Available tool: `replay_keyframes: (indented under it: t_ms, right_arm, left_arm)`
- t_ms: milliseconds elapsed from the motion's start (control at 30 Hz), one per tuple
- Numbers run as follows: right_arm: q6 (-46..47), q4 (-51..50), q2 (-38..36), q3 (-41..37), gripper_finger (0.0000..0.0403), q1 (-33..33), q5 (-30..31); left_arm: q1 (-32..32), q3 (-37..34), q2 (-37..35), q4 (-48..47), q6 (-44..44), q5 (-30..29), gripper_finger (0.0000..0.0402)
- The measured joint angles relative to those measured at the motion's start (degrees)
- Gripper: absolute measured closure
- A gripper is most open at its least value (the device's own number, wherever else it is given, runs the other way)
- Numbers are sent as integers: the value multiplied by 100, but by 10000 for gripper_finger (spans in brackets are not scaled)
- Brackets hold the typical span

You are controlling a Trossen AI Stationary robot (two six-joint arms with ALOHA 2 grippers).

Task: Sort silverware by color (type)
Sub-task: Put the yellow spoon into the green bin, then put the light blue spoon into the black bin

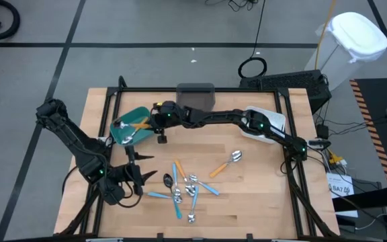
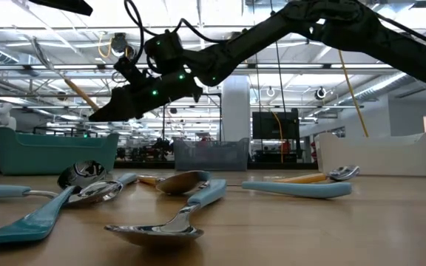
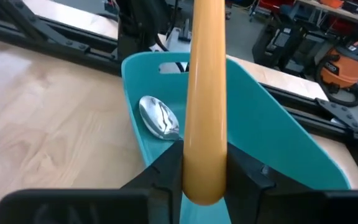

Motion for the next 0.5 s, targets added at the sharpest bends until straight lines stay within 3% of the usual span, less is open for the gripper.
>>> replay_keyframes:
  t_ms: [500]
  right_arm:
    - [-30, -127, 0, 2, 313, 0, 212]
  left_arm:
    - [0, 0, 0, -1, 18, -36, 133]
